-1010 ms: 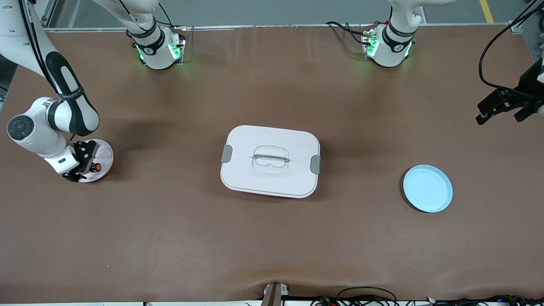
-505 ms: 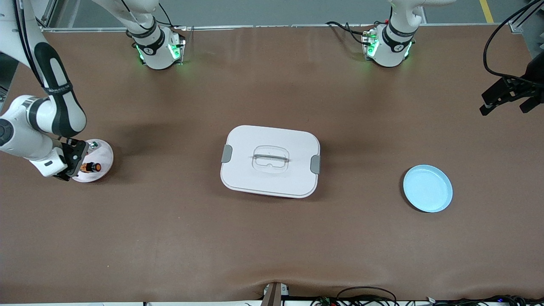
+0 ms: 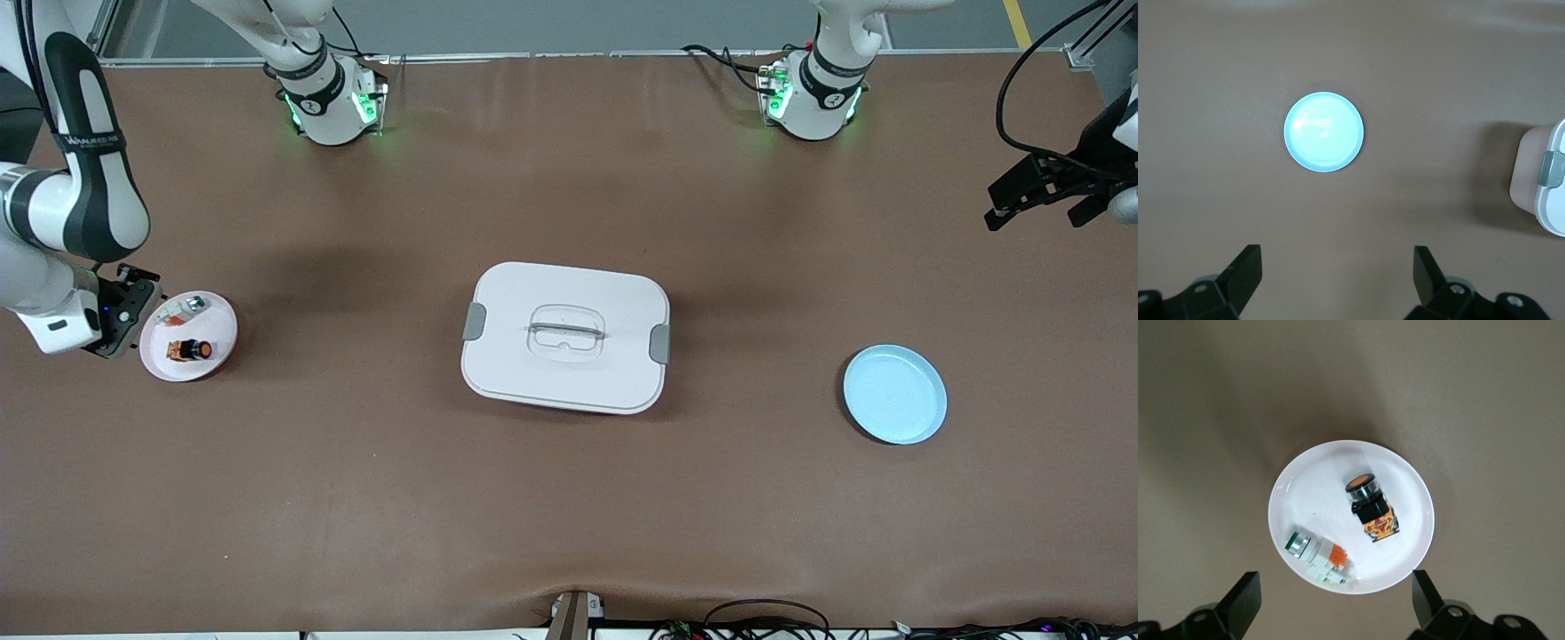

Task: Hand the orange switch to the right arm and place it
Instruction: 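Open the right gripper and lift it off the switch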

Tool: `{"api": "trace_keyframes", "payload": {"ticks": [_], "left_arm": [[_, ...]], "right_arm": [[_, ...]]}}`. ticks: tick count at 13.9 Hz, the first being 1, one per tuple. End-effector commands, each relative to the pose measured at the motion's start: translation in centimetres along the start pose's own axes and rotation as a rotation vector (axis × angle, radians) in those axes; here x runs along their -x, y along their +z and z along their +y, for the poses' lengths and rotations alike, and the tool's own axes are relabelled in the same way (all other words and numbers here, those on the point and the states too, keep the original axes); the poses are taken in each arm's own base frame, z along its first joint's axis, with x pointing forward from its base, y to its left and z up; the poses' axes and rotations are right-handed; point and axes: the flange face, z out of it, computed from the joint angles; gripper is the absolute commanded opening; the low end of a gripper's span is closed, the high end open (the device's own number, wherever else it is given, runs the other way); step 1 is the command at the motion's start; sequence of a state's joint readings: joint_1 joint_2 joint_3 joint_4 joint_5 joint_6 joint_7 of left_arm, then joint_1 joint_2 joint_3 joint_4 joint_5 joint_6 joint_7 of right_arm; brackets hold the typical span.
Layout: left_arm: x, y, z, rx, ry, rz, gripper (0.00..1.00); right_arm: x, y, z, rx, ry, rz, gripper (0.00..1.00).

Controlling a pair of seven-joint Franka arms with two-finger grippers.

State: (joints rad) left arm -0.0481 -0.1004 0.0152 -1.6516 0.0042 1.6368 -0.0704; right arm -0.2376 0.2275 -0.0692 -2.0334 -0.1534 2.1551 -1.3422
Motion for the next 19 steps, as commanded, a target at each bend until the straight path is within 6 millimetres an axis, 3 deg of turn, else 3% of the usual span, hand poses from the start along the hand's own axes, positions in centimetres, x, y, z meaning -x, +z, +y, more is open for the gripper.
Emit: {"api": "trace_keyframes", "payload": {"ticks": [1, 4, 9, 13, 16, 19], "left_arm": [[0.0, -0.6, 0.2, 0.012, 0.012, -0.008, 1.00], [-0.1, -0.5, -0.1, 0.010, 0.006, -0.010, 1.00], [0.0, -0.5, 0.0, 0.011, 0.006, -0.008, 1.00], [-0.1, -0.5, 0.1, 0.011, 0.008, -0.010, 1.00], [0.0, -0.5, 0.5, 0.010, 0.014, -0.010, 1.00], [0.0, -0.5, 0.4, 0.010, 0.011, -0.010, 1.00]], "right_arm": [[0.0, -3.7, 0.4, -0.025, 0.078, -0.032, 1.00], [-0.8, -7.5, 1.0, -0.034, 0.078, -0.034, 1.00], [-1.5, -11.6, 1.3, -0.067, 0.175, 0.002, 1.00], [-3.2, -12.9, 1.0, -0.054, 0.245, 0.007, 1.00], [-3.3, -15.2, 0.7, -0.096, 0.393, 0.038, 1.00], [-5.6, -18.6, -0.2, -0.102, 0.565, 0.021, 1.00]]}}
